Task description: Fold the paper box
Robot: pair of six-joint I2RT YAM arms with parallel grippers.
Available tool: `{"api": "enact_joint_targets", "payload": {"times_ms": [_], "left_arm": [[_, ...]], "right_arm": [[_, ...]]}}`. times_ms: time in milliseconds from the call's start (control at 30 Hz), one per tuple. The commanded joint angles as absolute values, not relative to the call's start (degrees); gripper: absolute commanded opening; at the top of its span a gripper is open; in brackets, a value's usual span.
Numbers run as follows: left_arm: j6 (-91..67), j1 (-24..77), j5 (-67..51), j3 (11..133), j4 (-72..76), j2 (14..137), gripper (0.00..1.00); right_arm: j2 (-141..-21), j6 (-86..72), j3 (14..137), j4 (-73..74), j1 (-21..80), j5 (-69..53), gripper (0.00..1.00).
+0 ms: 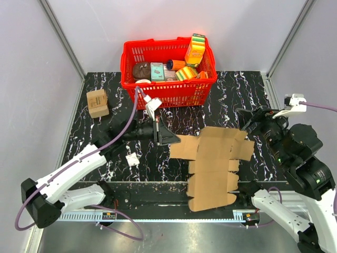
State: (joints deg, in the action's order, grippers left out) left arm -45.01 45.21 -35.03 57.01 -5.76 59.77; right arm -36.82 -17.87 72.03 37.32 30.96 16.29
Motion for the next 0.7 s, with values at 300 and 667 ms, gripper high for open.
{"api": "enact_joint_targets", "payload": {"times_ms": [300,667], "left_arm": [[-20.23,40.34,-2.48,57.36,-34.53,66.96,0.00],[6.75,39.47,4.76,69.87,-37.80,79.80,0.00]], "right_arm": [[-43.14,-15.12,69.09,34.63,30.85,8.45,0.81],[-53.87,-8.35,60.66,28.41,30.76,-20.91,0.86]]}}
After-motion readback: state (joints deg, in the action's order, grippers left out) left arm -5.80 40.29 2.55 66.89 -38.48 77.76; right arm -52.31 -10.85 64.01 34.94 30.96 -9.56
